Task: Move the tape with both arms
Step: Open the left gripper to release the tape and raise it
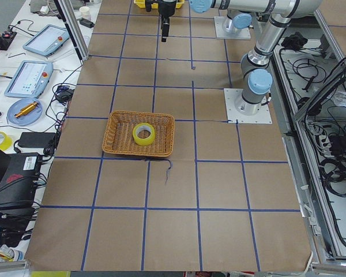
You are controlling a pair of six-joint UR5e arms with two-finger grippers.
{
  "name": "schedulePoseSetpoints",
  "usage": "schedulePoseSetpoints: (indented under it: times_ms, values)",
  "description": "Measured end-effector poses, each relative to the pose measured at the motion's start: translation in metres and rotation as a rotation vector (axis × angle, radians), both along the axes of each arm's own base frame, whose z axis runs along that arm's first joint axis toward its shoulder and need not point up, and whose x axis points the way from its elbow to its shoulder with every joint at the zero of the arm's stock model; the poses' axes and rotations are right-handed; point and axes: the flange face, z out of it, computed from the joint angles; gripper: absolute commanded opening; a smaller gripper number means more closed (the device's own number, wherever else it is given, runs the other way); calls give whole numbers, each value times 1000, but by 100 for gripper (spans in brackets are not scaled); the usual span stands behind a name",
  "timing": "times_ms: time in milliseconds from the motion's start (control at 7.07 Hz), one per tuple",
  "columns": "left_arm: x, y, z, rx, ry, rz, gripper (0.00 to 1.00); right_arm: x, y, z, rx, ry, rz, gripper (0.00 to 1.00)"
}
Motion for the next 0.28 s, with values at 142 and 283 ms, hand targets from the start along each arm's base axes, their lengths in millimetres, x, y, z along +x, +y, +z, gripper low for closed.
schedulePoseSetpoints:
  times_ms: [142,283]
  values:
    - [1,1,2,20,-1,5,100,0,3,3,-6,-1,1,100]
    - [3,1,8,41,-1,10,100,0,4,3,-6,-12,2,100]
